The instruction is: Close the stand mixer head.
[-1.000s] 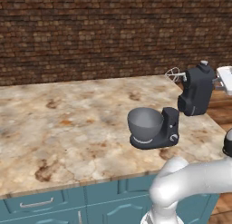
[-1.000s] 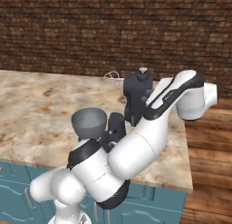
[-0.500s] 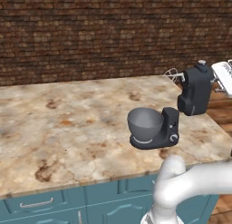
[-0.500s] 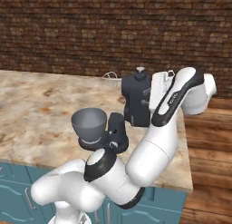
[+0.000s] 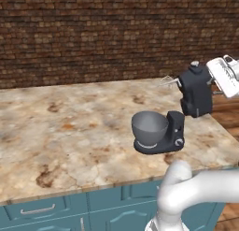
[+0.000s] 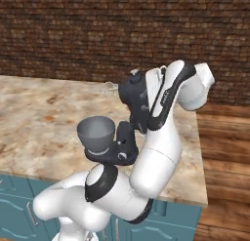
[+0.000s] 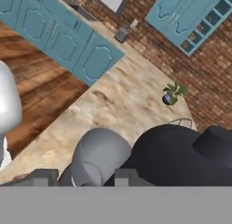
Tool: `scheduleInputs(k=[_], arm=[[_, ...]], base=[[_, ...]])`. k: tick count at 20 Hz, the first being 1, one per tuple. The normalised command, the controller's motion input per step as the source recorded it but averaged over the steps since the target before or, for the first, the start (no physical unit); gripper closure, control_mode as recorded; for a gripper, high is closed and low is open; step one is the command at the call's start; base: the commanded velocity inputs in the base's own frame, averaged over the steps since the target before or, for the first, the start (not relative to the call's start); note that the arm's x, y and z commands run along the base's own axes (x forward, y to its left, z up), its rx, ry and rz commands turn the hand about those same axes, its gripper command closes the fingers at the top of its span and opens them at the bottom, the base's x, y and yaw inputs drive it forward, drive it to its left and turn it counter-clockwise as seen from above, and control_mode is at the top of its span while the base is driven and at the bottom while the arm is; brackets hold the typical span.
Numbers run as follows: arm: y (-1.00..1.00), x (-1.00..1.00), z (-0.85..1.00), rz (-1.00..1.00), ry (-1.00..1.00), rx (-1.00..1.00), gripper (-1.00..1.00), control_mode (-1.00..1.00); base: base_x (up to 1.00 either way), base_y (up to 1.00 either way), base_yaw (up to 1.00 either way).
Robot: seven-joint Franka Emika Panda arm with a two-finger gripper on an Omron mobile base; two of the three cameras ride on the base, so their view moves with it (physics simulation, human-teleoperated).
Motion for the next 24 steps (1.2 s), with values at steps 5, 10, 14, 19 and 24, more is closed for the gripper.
scheduleInputs(k=[5,10,14,19,24], arm=[[1.00,1.00,-1.00,0.20,-0.13,-0.20,-1.00,-1.00],[1.00,0.97,-1.00,0.20,-0.11,-0.21,-1.00,-1.00],[1.00,0.87,-1.00,0.13,-0.04,-0.29,-1.00,-1.00],[1.00,0.56,-0.96,0.06,-0.10,-0.36,-1.00,-1.00],[0.90,-0.36,-0.05,-0.01,-0.37,-0.09,-1.00,-1.00]], base=[[0.00,0.00,0.00],[0.00,0.00,0.00],[0.00,0.00,0.00],[0.00,0.00,0.00],[0.00,0.00,0.00]])
